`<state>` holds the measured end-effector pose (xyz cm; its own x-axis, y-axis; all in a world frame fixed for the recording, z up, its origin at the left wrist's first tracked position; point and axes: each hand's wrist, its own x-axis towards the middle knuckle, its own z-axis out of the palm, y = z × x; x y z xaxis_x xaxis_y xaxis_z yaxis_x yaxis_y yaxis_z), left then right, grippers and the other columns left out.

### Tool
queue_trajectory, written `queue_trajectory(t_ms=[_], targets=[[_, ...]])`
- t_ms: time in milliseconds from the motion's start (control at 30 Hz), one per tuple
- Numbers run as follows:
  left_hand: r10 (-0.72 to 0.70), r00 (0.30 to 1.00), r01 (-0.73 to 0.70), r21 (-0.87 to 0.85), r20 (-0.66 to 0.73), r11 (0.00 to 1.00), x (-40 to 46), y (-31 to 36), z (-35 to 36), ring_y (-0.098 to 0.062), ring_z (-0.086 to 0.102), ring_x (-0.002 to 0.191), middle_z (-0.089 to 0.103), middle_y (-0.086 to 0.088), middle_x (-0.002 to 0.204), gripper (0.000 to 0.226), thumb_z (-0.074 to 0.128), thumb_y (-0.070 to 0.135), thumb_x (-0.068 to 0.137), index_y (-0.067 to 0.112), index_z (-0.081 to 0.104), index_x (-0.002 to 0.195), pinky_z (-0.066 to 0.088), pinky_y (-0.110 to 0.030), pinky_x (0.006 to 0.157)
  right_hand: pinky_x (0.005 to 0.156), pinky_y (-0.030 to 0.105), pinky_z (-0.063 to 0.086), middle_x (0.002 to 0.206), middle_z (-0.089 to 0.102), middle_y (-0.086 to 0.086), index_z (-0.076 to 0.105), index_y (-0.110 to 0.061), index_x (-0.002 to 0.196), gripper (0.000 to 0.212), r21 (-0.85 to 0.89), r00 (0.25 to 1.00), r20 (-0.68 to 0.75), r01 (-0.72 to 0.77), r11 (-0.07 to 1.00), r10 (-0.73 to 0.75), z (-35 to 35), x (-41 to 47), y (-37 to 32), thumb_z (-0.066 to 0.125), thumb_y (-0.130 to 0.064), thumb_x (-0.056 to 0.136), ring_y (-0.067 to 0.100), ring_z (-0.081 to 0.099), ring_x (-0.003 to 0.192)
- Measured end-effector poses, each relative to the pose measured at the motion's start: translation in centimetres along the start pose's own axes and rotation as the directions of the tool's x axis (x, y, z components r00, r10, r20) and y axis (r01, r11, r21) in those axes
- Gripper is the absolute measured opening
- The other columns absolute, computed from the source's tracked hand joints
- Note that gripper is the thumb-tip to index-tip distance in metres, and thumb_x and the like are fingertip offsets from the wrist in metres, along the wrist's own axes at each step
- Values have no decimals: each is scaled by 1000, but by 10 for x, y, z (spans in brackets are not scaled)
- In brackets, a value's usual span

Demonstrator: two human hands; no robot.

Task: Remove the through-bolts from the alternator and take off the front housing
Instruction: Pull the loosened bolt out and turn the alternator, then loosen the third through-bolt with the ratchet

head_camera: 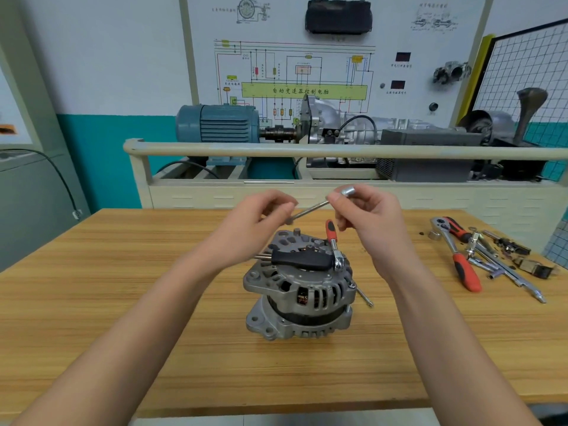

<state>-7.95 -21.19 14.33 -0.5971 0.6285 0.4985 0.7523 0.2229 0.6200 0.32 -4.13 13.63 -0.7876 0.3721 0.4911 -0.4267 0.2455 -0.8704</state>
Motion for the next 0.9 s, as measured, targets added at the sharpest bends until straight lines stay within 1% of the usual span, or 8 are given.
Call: queue_trajectory(t_ms=[200,300,367,500,600,667,767,900], targets=[[-103,988,107,-34,116,994,-5,-18,-17,-6,63,100,68,2,104,35,65,24,87,15,59,120,50,-26,93,58,16,50,61,64,-8,72,-17,78,3,21,996,-68,-53,998,54,8,2,8,74,-18,80,3,57,58],[21,991,-17,-33,131,999,-2,-7,-6,-7,65,77,66,1,88,21,59,17,92,10,58,112,53,-23,73,59,13,48,59,64,-10,73,-17,77,6,58,999,21,-28,998,27,37,2,9,72,-17,83,-1,56,57],[36,997,-34,-28,73,999,-1,-8,-8,-1,48,51,55,4,65,11,51,16,97,11,60,93,41,-19,52,60,11,46,64,67,-11,73,-18,81,4,79,999,50,5,997,-9,50,4,10,71,-18,84,-4,59,61],[-58,998,58,27,4,998,-16,-32,-39,-1,40,43,45,8,54,25,45,20,99,12,62,82,32,-13,44,75,17,48,93,64,-10,62,-23,115,45,-274,981,189,11,962,43,44,5,25,75,-42,76,0,59,85],[-111,994,111,139,-4,984,-32,-56,-61,-2,41,49,46,5,58,27,48,27,97,15,61,77,35,-15,48,82,28,48,98,59,-14,64,-25,113,46,-672,906,418,255,696,72,45,-1,36,71,-53,76,7,56,92],[-142,989,135,180,29,974,-40,-68,-68,-4,39,48,44,5,55,32,48,39,91,16,62,74,33,-18,49,75,28,43,99,52,-13,65,-26,112,43,-742,872,484,364,563,74,51,-2,38,68,-54,80,10,54,93],[-158,984,140,193,81,971,-49,-79,-74,-6,37,50,42,6,53,30,51,44,85,18,63,76,30,-20,50,71,27,36,95,44,-15,64,-26,112,35,-767,866,496,406,497,60,55,0,40,63,-49,86,13,52,93],[-106,987,88,139,121,986,-56,-83,-80,-8,36,52,43,0,57,24,55,39,83,19,66,85,27,-20,50,81,27,45,95,46,-18,62,-24,113,29,-683,903,428,349,642,-35,49,4,36,58,-40,90,4,50,89]])
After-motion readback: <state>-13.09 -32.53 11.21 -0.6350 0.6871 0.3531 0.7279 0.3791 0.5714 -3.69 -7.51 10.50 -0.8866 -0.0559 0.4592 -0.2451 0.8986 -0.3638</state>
